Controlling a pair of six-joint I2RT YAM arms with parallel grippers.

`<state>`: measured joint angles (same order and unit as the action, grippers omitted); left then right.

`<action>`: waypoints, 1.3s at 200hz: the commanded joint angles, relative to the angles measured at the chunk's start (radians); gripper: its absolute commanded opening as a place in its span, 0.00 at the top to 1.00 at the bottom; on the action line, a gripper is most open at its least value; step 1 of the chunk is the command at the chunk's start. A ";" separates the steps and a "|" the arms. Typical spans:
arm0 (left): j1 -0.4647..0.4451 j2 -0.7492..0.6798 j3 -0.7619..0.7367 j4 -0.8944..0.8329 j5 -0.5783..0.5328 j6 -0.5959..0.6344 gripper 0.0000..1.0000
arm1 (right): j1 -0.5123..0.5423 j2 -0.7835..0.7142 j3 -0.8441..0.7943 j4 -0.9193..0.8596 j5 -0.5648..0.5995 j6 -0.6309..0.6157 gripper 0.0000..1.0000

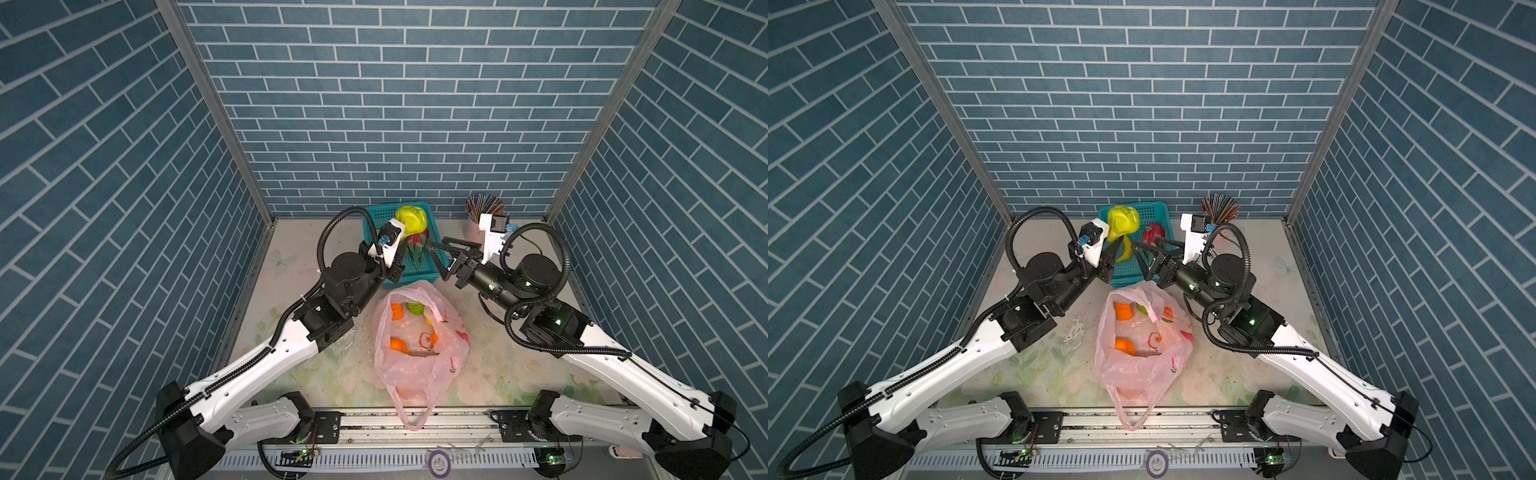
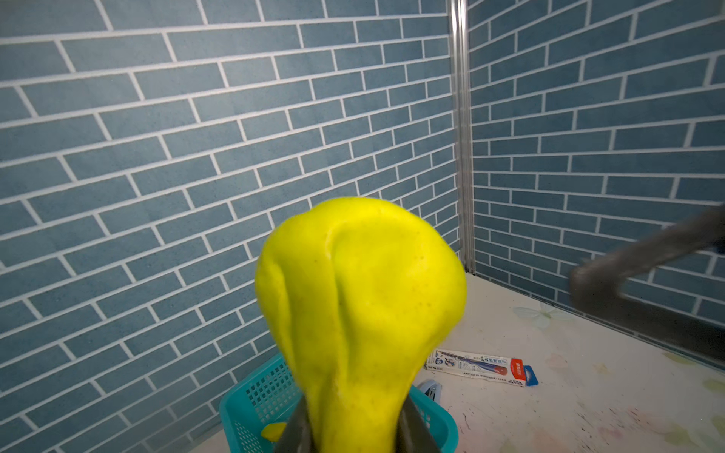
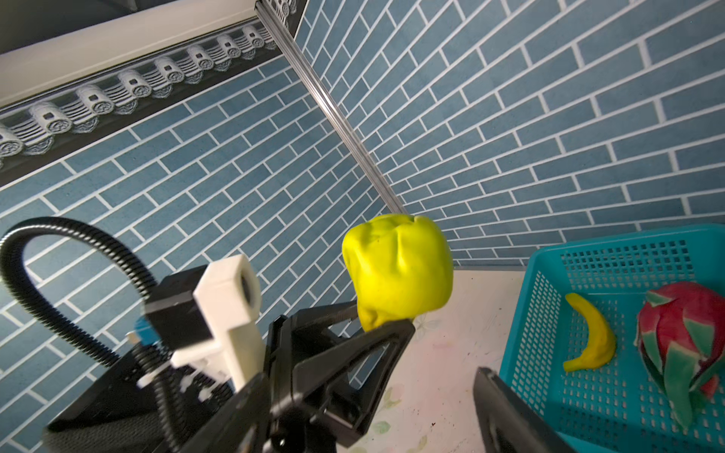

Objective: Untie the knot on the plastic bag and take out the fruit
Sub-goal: 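Carry the green pear with the left gripper and release it into the teal basket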

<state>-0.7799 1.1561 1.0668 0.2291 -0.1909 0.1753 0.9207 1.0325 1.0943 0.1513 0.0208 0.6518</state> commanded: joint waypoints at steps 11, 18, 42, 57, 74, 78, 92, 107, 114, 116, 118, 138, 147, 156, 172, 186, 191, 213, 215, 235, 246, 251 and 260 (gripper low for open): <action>0.087 0.086 0.092 -0.009 0.072 -0.093 0.71 | -0.019 -0.010 -0.034 -0.002 0.076 -0.089 0.15; 0.103 0.112 0.116 -0.024 0.088 -0.108 0.71 | -0.030 -0.009 -0.039 -0.004 0.072 -0.097 0.14; 0.158 0.209 0.199 -0.085 0.134 -0.159 0.71 | -0.089 -0.006 -0.056 -0.012 0.010 -0.104 0.13; 0.181 0.271 0.251 -0.123 0.163 -0.188 0.71 | -0.135 -0.004 -0.065 -0.033 -0.031 -0.100 0.13; 0.201 0.341 0.305 -0.154 0.184 -0.226 0.72 | -0.192 -0.006 -0.079 -0.053 -0.081 -0.092 0.13; 0.204 0.357 0.318 -0.161 0.190 -0.240 0.72 | -0.207 -0.007 -0.084 -0.057 -0.094 -0.089 0.13; 0.219 0.417 0.360 -0.190 0.211 -0.282 0.73 | -0.260 -0.009 -0.104 -0.068 -0.143 -0.070 0.13; 0.232 0.479 0.403 -0.224 0.238 -0.328 0.73 | -0.320 -0.013 -0.126 -0.071 -0.197 -0.051 0.13; 0.237 0.506 0.420 -0.240 0.248 -0.345 0.74 | -0.347 -0.015 -0.135 -0.074 -0.224 -0.044 0.13; 0.237 0.513 0.424 -0.244 0.250 -0.350 0.74 | -0.355 -0.016 -0.137 -0.073 -0.230 -0.041 0.13; 0.238 0.521 0.428 -0.248 0.253 -0.354 0.74 | -0.362 -0.017 -0.140 -0.073 -0.240 -0.041 0.13; 0.249 0.578 0.442 -0.282 0.286 -0.399 0.74 | -0.429 -0.024 -0.160 -0.081 -0.301 -0.037 0.13; 0.251 0.601 0.440 -0.290 0.298 -0.422 0.74 | -0.453 -0.027 -0.169 -0.084 -0.324 -0.040 0.13; 0.252 0.621 0.442 -0.302 0.309 -0.442 0.74 | -0.477 -0.031 -0.177 -0.088 -0.345 -0.044 0.13; 0.253 0.662 0.449 -0.326 0.333 -0.467 0.74 | -0.508 -0.033 -0.190 -0.094 -0.376 -0.055 0.13; 0.252 0.699 0.457 -0.351 0.363 -0.482 0.74 | -0.530 -0.035 -0.202 -0.097 -0.397 -0.062 0.13; 0.251 0.713 0.463 -0.361 0.371 -0.486 0.74 | -0.535 -0.035 -0.207 -0.096 -0.406 -0.065 0.13; 0.252 0.770 0.490 -0.412 0.407 -0.501 0.74 | -0.549 -0.029 -0.220 -0.095 -0.451 -0.081 0.13; 0.253 0.776 0.492 -0.417 0.410 -0.501 0.74 | -0.549 -0.028 -0.220 -0.095 -0.455 -0.082 0.13; 0.253 0.830 0.542 -0.475 0.424 -0.510 0.74 | -0.553 -0.016 -0.220 -0.109 -0.491 -0.098 0.13; 0.251 0.857 0.567 -0.499 0.427 -0.513 0.74 | -0.553 -0.011 -0.221 -0.116 -0.505 -0.106 0.13; 0.250 0.868 0.574 -0.506 0.427 -0.517 0.74 | -0.553 -0.009 -0.220 -0.117 -0.508 -0.110 0.13; 0.251 0.890 0.590 -0.519 0.431 -0.523 0.74 | -0.554 -0.006 -0.219 -0.127 -0.515 -0.117 0.13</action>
<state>-0.5323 2.0068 1.6028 -0.2207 0.2127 -0.3115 0.3717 1.0180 0.8795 0.0410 -0.4316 0.5850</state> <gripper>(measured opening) 0.258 0.872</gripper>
